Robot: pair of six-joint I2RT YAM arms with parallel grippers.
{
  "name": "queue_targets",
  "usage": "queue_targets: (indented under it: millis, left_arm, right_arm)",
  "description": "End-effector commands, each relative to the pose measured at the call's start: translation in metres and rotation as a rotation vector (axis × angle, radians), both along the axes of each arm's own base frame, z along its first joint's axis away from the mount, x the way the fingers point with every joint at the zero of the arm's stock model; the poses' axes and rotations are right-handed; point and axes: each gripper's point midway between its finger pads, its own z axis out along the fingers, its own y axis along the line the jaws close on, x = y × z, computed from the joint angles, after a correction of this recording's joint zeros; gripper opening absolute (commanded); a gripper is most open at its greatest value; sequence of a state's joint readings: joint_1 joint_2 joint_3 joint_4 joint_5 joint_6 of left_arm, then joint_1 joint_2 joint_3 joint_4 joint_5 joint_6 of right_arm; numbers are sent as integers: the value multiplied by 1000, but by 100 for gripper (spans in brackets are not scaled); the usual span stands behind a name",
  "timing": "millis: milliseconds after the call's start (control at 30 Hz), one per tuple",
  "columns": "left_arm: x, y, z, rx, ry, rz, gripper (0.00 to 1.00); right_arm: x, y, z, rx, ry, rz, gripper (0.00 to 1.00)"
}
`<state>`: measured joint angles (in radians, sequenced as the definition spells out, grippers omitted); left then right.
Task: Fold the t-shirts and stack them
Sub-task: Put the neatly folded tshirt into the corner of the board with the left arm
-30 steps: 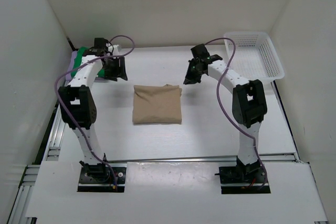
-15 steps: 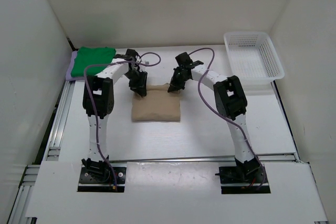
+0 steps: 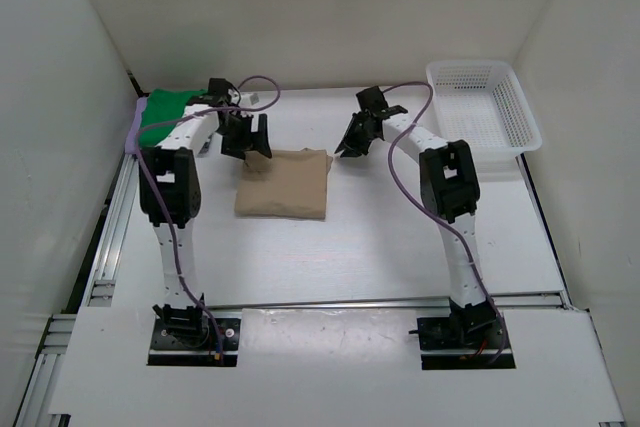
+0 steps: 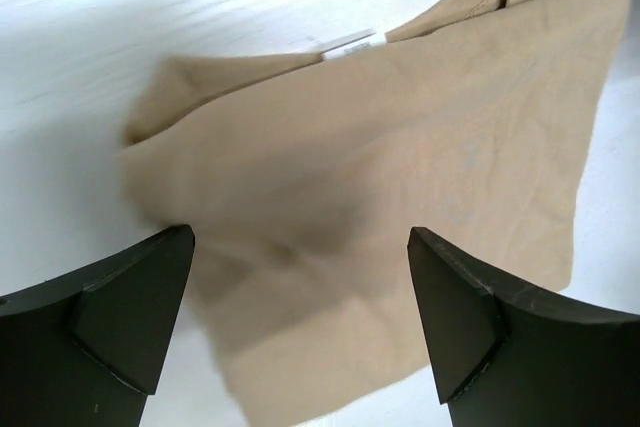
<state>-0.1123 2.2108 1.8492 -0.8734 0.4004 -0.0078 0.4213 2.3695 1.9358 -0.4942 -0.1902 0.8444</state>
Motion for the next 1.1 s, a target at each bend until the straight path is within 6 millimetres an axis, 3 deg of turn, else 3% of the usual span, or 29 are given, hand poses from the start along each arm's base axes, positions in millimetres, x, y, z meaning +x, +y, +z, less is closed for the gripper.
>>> queue_targets:
  millis: [0, 33, 67, 167, 200, 333, 533, 633, 667, 767, 933, 967, 1033, 1067]
  left_arm:
    - [2, 12, 79, -26, -186, 17, 100]
    - [-1, 20, 80, -8, -187, 35, 100]
    - [-6, 22, 88, 2, -203, 41, 100]
    - [-20, 38, 68, 65, -158, 78, 100]
    - [-29, 45, 57, 83, -127, 93, 100]
    - [-45, 48, 16, 104, -23, 92, 100]
    - [-63, 57, -32, 115, 119, 104, 100]
    - [-79, 44, -44, 41, 207, 77, 96]
    - [-84, 31, -43, -35, 234, 55, 95]
    - [-107, 11, -58, -136, 379, 27, 84]
    - [-122, -5, -78, -214, 505, 14, 43]
    - [-114, -2, -74, -217, 486, 21, 14]
    - [-106, 3, -69, -230, 483, 36, 10]
    - [-93, 11, -61, -237, 449, 54, 10]
  right_arm:
    - [5, -3, 68, 8, -145, 46, 32]
    - [-3, -5, 77, 8, -148, 71, 37]
    - [-12, -9, 68, -10, -119, 80, 40]
    - [-45, 2, 64, -10, -81, 169, 50]
    - [-58, 3, 51, -17, -42, 184, 53]
    - [-89, 21, 35, -4, 25, 244, 56]
    - [-106, 38, 13, 6, 99, 261, 56]
    - [-108, 43, 10, 10, 105, 259, 56]
    - [-111, 43, 8, 17, 122, 256, 56]
    - [-114, 44, -2, 26, 138, 251, 53]
    - [-117, 43, -4, 38, 145, 226, 49]
    - [-119, 42, -2, 38, 145, 226, 49]
    - [-120, 41, -1, 41, 139, 227, 49]
    - [-121, 39, -1, 32, 138, 222, 49]
